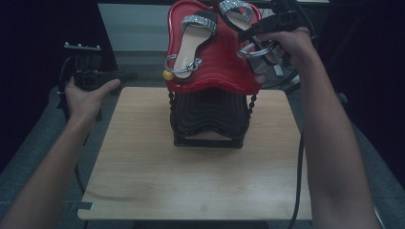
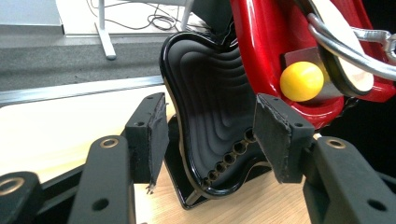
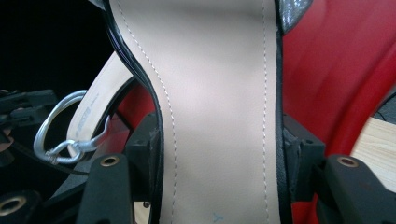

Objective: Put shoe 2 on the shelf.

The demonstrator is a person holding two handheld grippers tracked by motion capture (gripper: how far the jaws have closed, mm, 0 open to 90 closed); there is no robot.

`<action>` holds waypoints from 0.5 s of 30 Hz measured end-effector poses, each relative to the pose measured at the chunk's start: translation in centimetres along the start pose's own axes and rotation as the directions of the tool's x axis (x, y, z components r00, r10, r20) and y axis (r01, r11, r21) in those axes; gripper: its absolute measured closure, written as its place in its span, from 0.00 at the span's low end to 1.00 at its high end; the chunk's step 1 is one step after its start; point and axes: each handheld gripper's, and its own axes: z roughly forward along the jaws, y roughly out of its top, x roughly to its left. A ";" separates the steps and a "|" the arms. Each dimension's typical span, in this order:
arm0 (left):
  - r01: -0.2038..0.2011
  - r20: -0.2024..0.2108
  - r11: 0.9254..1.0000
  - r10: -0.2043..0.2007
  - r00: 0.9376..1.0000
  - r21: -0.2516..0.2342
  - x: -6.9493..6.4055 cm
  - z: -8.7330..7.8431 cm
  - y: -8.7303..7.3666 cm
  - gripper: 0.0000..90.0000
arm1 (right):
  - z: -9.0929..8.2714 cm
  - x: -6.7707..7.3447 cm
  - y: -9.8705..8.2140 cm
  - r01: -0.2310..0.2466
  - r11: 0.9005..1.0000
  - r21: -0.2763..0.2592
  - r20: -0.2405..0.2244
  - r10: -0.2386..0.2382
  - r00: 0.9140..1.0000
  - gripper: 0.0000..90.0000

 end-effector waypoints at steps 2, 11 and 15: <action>-0.001 0.000 1.000 0.001 1.000 0.002 0.2 0.1 -0.1 0.50 | 0.5 0.2 0.2 -0.007 1.000 -0.007 -0.003 0.007 1.000 0.47; 0.008 -0.004 1.000 -0.008 1.000 0.008 0.3 0.3 -0.4 0.50 | 2.6 0.0 -0.1 -0.042 0.999 -0.008 0.052 0.042 0.998 0.47; 0.004 -0.004 1.000 -0.004 1.000 0.011 0.3 0.4 -0.4 0.50 | 3.3 -0.6 -0.7 -0.084 0.994 -0.068 0.144 0.093 0.985 0.46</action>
